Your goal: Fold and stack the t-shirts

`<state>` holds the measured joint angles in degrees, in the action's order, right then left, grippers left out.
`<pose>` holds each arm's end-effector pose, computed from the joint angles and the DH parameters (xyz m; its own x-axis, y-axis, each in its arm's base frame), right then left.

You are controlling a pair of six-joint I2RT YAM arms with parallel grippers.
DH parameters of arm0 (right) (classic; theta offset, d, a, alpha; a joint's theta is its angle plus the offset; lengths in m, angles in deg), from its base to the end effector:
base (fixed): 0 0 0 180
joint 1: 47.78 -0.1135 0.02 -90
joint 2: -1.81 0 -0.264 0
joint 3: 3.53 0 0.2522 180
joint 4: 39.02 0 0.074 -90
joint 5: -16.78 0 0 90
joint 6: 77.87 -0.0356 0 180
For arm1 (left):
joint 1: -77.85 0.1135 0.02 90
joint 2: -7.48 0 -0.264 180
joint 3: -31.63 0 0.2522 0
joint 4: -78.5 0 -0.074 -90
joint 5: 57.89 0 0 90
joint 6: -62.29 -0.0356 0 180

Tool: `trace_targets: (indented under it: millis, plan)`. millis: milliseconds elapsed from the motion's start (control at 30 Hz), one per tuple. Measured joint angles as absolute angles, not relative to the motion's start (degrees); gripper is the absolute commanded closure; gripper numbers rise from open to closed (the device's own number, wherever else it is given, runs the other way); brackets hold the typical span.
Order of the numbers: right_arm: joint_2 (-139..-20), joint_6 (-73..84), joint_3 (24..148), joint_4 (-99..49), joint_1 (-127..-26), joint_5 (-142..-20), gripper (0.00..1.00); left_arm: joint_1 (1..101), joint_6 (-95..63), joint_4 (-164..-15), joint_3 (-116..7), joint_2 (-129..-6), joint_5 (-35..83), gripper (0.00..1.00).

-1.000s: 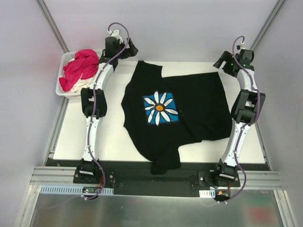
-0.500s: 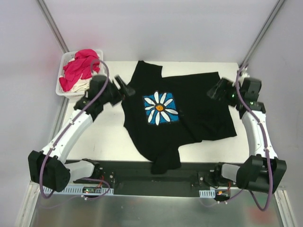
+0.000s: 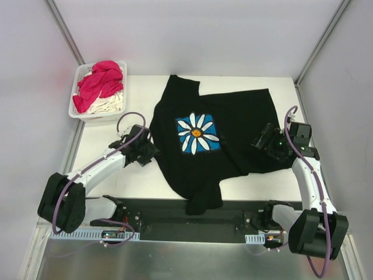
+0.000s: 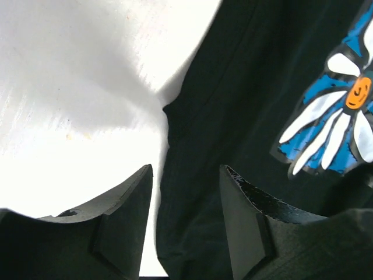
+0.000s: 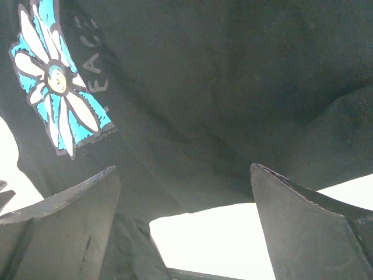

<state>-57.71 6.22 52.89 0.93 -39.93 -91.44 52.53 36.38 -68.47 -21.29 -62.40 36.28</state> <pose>0.2162 -0.0186 0.2538 -0.6826 0.1928 -0.7049 -0.0265 0.9574 0.2875 0.2188 -0.1007 0.2039 -0.6482 -0.6858 -0.3310 -0.4548 0.6973 -0.5540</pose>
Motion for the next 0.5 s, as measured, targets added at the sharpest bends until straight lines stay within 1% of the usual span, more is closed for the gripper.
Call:
trace_targets:
  millis: [100,267,367,500]
  plan:
    - [-56.6,5.9,52.6,0.8,-39.9,-91.4,0.04,52.3,36.6,-70.3,-20.3,-64.0,38.3,0.56]
    - [-56.1,5.8,52.6,1.0,-39.9,-90.8,0.04,52.3,36.4,-73.7,-19.8,-68.6,40.2,0.57]
    - [-56.1,5.8,52.6,1.3,-39.9,-90.0,0.04,52.3,36.1,-75.0,-19.8,-71.5,41.0,0.60]
    - [-56.1,5.8,52.6,2.0,-39.8,-89.3,0.04,52.3,35.4,-77.3,-20.6,-74.0,42.1,0.74]
